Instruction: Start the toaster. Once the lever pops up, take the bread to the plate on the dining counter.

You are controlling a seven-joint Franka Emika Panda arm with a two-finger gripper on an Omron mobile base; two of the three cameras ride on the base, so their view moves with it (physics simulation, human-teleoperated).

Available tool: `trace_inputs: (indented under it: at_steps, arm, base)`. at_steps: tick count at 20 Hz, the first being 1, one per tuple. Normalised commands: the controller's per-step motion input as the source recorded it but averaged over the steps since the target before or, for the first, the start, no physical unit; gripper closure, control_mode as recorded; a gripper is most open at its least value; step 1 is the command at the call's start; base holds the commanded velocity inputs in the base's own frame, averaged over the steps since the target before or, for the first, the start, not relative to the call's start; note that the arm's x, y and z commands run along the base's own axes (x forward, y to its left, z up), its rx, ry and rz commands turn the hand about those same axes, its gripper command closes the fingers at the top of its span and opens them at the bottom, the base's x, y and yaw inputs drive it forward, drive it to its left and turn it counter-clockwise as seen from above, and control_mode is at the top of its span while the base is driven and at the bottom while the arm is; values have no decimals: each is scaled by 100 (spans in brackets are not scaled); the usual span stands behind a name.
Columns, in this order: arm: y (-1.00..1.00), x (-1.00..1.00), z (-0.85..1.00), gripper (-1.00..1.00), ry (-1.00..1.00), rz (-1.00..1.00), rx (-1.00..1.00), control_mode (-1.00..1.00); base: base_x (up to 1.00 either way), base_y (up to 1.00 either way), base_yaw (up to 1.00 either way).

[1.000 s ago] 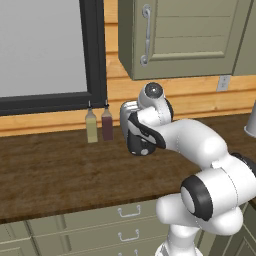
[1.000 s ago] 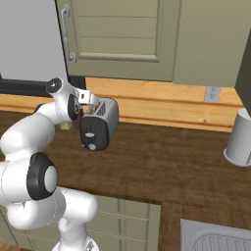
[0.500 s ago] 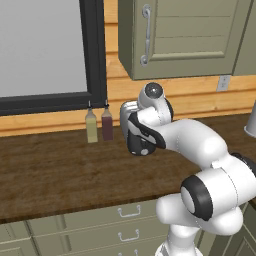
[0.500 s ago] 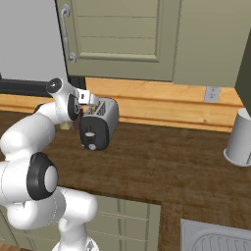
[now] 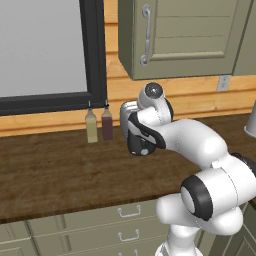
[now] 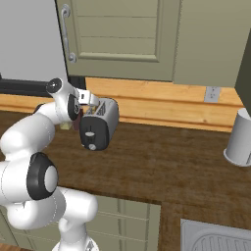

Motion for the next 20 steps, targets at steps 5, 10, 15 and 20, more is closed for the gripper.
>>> trace_inputs:
  at_steps: [5, 10, 15, 20]
  arm:
    - [0, 0, 0, -100, 0, 0, 0, -100]
    - [0, 0, 0, -100, 0, 0, 0, -100]
    - [0, 0, 0, -100, 0, 0, 0, -100]
    - [0, 0, 0, -100, 0, 0, 0, -100]
  base:
    - [0, 0, 0]
    - [0, 0, 0]
    - [0, 0, 0]
    - [0, 0, 0]
